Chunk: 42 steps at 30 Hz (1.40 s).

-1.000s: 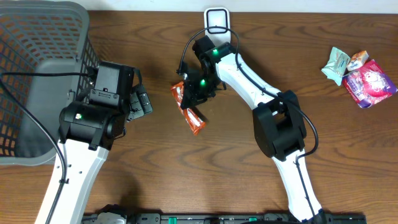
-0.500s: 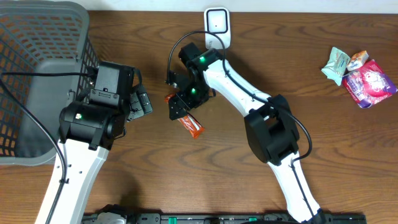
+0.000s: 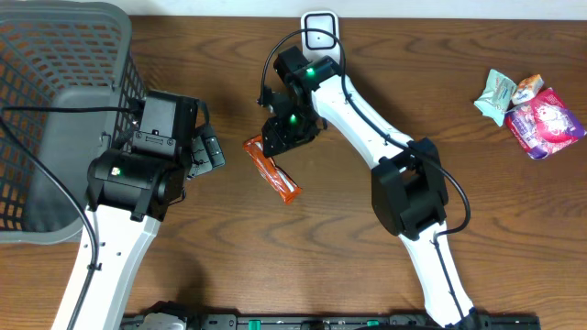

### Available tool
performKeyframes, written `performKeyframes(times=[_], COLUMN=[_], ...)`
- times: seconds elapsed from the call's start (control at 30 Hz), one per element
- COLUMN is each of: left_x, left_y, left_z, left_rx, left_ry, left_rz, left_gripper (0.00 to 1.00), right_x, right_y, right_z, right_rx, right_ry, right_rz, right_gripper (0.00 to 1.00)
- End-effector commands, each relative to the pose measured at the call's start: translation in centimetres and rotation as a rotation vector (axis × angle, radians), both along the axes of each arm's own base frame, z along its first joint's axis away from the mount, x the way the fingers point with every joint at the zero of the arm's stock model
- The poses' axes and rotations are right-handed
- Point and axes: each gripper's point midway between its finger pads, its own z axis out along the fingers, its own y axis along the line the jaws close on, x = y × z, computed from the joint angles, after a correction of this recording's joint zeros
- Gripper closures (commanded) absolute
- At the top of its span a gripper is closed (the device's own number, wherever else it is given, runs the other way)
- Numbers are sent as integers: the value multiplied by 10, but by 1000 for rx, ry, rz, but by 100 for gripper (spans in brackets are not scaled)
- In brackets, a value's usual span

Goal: Scan the item barcode

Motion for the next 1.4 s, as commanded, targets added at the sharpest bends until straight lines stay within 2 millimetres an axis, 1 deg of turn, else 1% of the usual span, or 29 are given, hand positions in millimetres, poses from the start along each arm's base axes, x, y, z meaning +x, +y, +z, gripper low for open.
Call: performKeyframes(times=[0.0,0.07,0.13,0.2,0.27,0.3,0.37,0.5,0.53,0.6,0.73,0.83,0.9,1.03,1.13,1.2,1.27,1.33,1.37], left_x=[0,0,0,0,0,0,0,0,0,0,0,0,0,0,0,0,0,0,0], left_y=[0,0,0,0,0,0,0,0,0,0,0,0,0,0,0,0,0,0,0], left_z=[0,0,0,0,0,0,0,0,0,0,0,0,0,0,0,0,0,0,0], left_rx=[-13,-13,-13,-13,-13,-13,-13,-13,-13,-13,-13,-13,-13,-13,-13,-13,-13,-13,-13], left_ry=[0,0,0,0,0,0,0,0,0,0,0,0,0,0,0,0,0,0,0], left_rz=[15,15,15,15,15,15,15,15,15,15,15,15,15,15,15,15,15,15,15], left_gripper=[2,2,2,2,2,2,2,2,2,2,2,2,2,2,2,2,2,2,2], right_x=[-8,-12,-14,-11,-7,-5,0,7,7,4,-7,-18,-23,-28,-24,-16,-5,9,13], right_y=[11,14,17,17,20,22,25,21,23,32,42,41,41,40,40,36,31,19,15], right_z=[27,26,23,17,13,12,9,3,2,1,-7,-19,-26,-30,-23,-12,3,23,30], right_rx=[30,26,6,-45,-92,-111,-155,-264,-270,-249,-246,-275,-286,-297,-286,-273,-259,-244,-239], right_ry=[-15,-9,-29,-79,-128,-147,-184,-246,-253,-257,-249,-244,-237,-227,-238,-253,-275,-298,-302], right_rz=[-1,8,21,26,6,-12,-70,-209,-224,-216,-204,-184,-173,-165,-169,-177,-195,-235,-248], right_gripper=[50,53,53,52,53,57,67,78,83,89,94,96,96,99,99,99,97,95,93])
